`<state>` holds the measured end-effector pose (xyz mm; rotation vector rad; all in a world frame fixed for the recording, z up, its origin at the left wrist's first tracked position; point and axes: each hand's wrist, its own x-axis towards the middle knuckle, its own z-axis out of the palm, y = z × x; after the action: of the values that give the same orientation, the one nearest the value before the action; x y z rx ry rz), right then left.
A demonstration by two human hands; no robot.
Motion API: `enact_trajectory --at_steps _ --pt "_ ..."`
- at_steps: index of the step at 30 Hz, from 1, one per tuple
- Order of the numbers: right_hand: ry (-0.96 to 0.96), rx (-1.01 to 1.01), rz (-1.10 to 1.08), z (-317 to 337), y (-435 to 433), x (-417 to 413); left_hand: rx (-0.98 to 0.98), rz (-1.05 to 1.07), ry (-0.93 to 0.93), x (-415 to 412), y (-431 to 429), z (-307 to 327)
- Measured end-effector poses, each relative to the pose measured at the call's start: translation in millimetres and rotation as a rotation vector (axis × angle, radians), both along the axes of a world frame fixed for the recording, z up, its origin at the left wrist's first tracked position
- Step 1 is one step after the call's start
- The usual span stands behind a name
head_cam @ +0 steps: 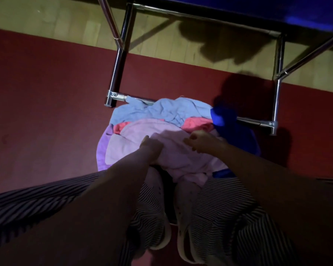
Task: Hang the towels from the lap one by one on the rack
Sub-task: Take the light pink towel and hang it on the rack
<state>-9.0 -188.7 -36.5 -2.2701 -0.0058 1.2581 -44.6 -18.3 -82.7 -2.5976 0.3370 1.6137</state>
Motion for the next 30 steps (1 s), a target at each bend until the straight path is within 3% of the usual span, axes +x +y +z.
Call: enact_trajectory --at_steps 4,8,14,18,21,25,28,30 --pt "-0.06 0.092 0.065 17 5 6 -0.283 0.031 -0.012 34 3 39" --pt "-0.065 0.246 0.058 53 12 10 -0.6 0.239 -0.006 65 -1 83" --pt "-0.104 0.223 0.069 106 9 14 -0.553 0.204 -0.018 81 5 186" --pt "-0.201 0.258 0.057 157 5 18 -0.47 0.219 0.048 69 34 212" --pt "-0.276 0.313 0.038 193 -13 11 -0.376 0.236 -0.073 55 55 222" --pt "-0.389 0.382 -0.056 214 -35 -6 -0.548 0.389 -0.326 33 70 252" --pt "-0.419 0.307 0.026 226 -35 -18 -0.678 0.401 -0.524 26 58 279" --pt "-0.468 0.182 0.129 233 -25 -22 -0.75 0.382 -0.563 25 41 294"
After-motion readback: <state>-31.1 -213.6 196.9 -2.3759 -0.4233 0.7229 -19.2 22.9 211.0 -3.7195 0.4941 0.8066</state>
